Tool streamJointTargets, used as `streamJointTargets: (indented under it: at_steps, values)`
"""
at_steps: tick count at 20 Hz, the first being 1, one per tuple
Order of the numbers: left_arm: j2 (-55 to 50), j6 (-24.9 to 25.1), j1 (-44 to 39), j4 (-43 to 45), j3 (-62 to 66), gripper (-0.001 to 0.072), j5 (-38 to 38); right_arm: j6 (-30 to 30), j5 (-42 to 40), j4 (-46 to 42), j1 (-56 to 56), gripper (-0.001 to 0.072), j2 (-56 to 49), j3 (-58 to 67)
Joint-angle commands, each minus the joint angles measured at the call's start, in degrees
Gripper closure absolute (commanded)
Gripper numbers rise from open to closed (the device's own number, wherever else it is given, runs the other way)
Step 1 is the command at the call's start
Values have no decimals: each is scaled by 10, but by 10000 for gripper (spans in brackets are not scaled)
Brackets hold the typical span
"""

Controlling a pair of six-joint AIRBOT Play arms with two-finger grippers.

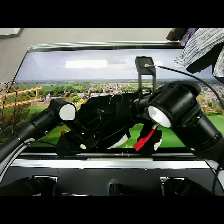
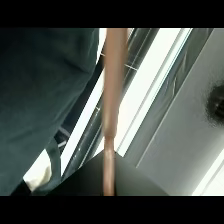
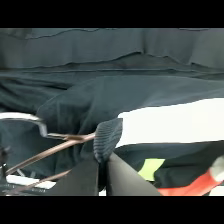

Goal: Fold the clothes and pants, and hang the long-sleeved shirts on hangers.

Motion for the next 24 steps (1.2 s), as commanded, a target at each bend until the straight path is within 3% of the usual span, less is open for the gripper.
streamJointTargets:
  at_steps: [1,8,14,15,16,17,18,22,24]
  values:
    - [-8,11,-2,-4,1,681,34,-18,6,34,2,673,4,0]
    - [-22,24,-4,-26,1,681,42,-22,23,29,2,673,44,0]
    - [-22,24,-4,-47,1,680,56,-36,23,25,2,666,16,0]
    - [-22,24,-4,-47,1,681,57,-42,24,28,2,616,15,0]
    - [-22,24,-4,-47,1,680,59,-44,25,29,2,486,17,0]
    - [-22,24,-4,-47,1,680,60,-45,27,27,2,306,19,0]
    - [-22,24,-4,-47,1,681,62,-52,29,26,2,201,22,0]
    - [-22,24,-4,-47,1,681,64,-52,40,-36,-10,208,61,2]
    - [-22,24,-4,-47,1,680,64,-32,41,-38,-72,208,89,15]
